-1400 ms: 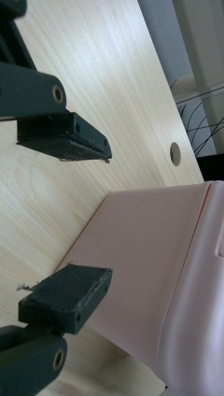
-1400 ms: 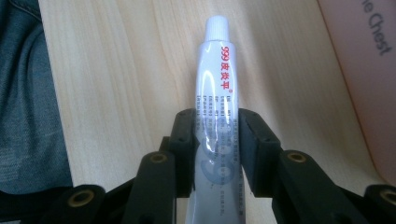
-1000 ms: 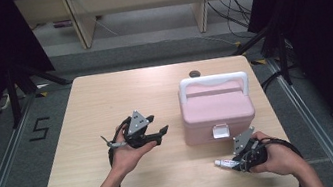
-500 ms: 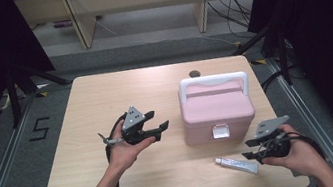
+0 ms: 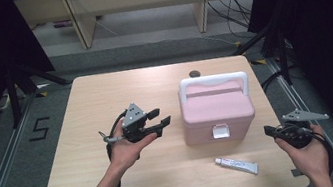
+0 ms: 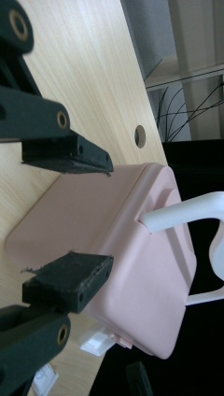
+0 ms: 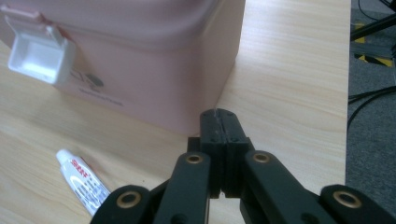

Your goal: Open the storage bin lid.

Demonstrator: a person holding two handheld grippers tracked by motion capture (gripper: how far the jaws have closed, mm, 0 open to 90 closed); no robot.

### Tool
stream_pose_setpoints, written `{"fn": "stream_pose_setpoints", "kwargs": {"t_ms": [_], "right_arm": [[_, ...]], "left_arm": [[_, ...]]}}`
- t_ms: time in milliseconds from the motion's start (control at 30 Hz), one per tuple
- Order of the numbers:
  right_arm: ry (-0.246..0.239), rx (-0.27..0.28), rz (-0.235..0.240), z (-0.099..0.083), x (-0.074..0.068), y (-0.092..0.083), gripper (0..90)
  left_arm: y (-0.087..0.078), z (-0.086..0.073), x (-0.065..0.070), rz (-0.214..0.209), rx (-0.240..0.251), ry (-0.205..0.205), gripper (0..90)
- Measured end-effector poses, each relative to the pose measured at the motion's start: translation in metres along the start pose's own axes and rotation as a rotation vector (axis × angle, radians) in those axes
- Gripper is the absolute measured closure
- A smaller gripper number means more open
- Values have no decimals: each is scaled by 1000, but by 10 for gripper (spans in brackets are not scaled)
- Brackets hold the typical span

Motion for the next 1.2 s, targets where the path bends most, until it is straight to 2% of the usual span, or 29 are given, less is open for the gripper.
{"fn": "stream_pose_setpoints", "kwargs": {"t_ms": [33, 67, 100, 133, 167, 200, 233, 267, 300, 333, 400, 433, 467, 500, 533, 600, 633, 700, 733, 767, 800, 900, 1033, 1133, 1200], "right_arm": [[10, 13, -8, 4, 0, 0, 900], [41, 22, -12, 6, -2, 1, 893], [27, 40, -7, 11, 1, 2, 885], [41, 53, -42, 16, 1, 1, 881], [17, 66, -52, 20, 4, 2, 869], [42, 80, -54, 26, 2, 2, 852], [35, 96, -54, 32, 4, 3, 841], [69, 105, -61, 36, 1, 4, 826], [30, 121, -54, 41, 3, 5, 819], [23, 124, -58, 44, 3, 7, 810], [20, 139, -59, 52, 0, 10, 790], [46, 151, -55, 55, -3, 11, 784], [46, 151, -55, 55, -3, 11, 784], [24, 153, -57, 58, -2, 13, 775], [30, 165, -59, 62, -2, 15, 768], [33, 174, -65, 64, -2, 16, 767], [53, 188, -77, 67, -3, 19, 767], [44, 192, -73, 69, -3, 19, 768], [73, 187, -77, 69, -6, 20, 770], [52, 194, -67, 71, -7, 21, 772], [35, 194, -75, 72, -7, 21, 777], [42, 213, -71, 73, -10, 21, 793], [13, 222, -71, 73, -14, 22, 866], [26, 225, -55, 72, -15, 23, 877], [37, 226, -59, 72, -16, 22, 877]], "left_arm": [[2, 4, 0, 1, 8, -21, 532], [4, 7, 1, 3, 18, -38, 554], [5, 10, 1, 5, 21, -42, 575], [6, 11, 2, 6, 25, -47, 590], [8, 13, 4, 2, 25, -49, 600], [10, 14, 5, 3, 24, -52, 604], [12, 15, 5, 5, 24, -52, 604], [15, 16, 6, 10, 21, -57, 602], [18, 17, 6, 11, 19, -60, 600], [22, 18, 7, 14, 17, -63, 593], [28, 20, 7, 19, 10, -64, 579], [31, 21, 8, 22, 9, -68, 573], [31, 21, 8, 22, 9, -68, 568], [35, 23, 8, 27, 6, -69, 568], [40, 26, 8, 30, 2, -67, 561], [43, 28, 9, 29, 4, -66, 561], [50, 32, 10, 31, 0, -62, 562], [53, 34, 10, 34, 0, -61, 562], [57, 36, 10, 35, -4, -60, 563], [64, 39, 9, 45, -11, -54, 567], [64, 39, 9, 45, -11, -54, 568], [71, 43, 8, 60, -20, -51, 576], [84, 47, 8, 75, -43, -48, 593], [88, 46, 7, 89, -58, -45, 613], [93, 44, 6, 99, -68, -60, 625]]}}
Point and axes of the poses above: each handheld gripper's, and its own axes: y roughly forward along the jaws, z roughly out of its top, x roughly to its right, the point moved 6 cm from there along y, roughly forward along the jaws, and after that the axes turned 12 degrees about x, right-handed, at the moved point
